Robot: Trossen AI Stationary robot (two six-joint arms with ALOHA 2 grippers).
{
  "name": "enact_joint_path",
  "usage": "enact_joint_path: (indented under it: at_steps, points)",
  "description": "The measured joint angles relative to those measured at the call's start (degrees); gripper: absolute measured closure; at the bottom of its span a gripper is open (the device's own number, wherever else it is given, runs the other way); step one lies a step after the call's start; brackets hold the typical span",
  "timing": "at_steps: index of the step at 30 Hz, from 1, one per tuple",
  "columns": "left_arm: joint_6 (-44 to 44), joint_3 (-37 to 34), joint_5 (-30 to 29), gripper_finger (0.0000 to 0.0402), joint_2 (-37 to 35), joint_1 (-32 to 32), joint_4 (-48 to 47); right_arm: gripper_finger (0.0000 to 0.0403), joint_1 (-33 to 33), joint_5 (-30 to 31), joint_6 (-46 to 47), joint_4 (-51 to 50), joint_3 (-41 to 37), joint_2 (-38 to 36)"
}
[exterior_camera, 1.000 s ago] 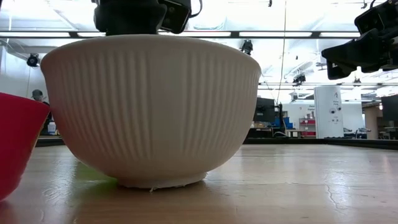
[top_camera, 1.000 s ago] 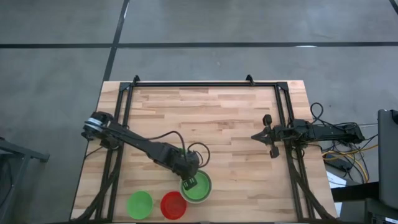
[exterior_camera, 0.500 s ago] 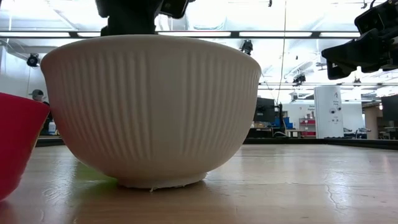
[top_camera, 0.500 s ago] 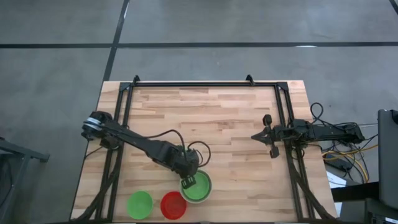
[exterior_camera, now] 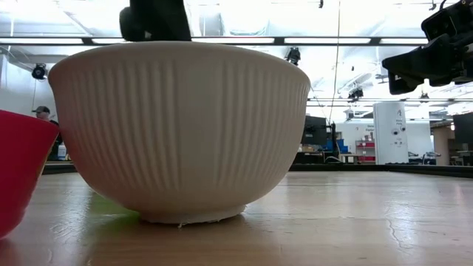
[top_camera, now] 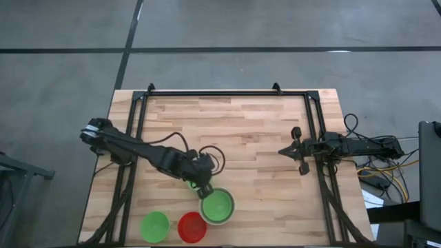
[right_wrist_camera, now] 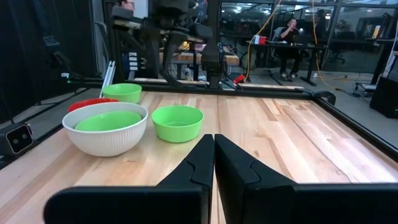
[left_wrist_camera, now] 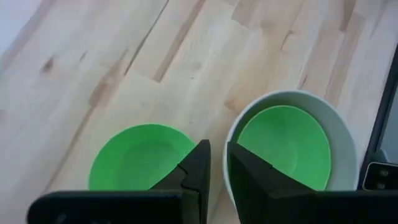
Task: Nest bowls inside each other
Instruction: Stack the top green bowl on top of the green bowl
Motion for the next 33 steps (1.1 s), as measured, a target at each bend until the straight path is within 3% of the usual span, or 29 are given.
enact_joint_path:
  at_steps: [9, 19, 25, 33]
  points:
    - [3.3, -2.7, -0.2, 0.0344, -3.3, 1.1, 1.7, 0.0394, 0.0, 0.0, 0.0, 0.0, 0.0, 0.0]
    - [3.0, -14.7, 0.3, 0.0344, -13.3, 2.3, 10.9, 0.0394, 0.0, 0.0, 0.0, 0.0, 0.0, 0.0]
    - [0.0, -22.3, 1.4, 0.0344, -19.6, 3.2, 14.0, 0.0394, 0.0, 0.0, 0.0, 0.0, 0.0, 0.0]
    - [-5.1, -27.2, 5.0, 0.0344, -23.6, 5.8, 10.8, 0.0394, 0.0, 0.0, 0.0, 0.0, 0.0, 0.0]
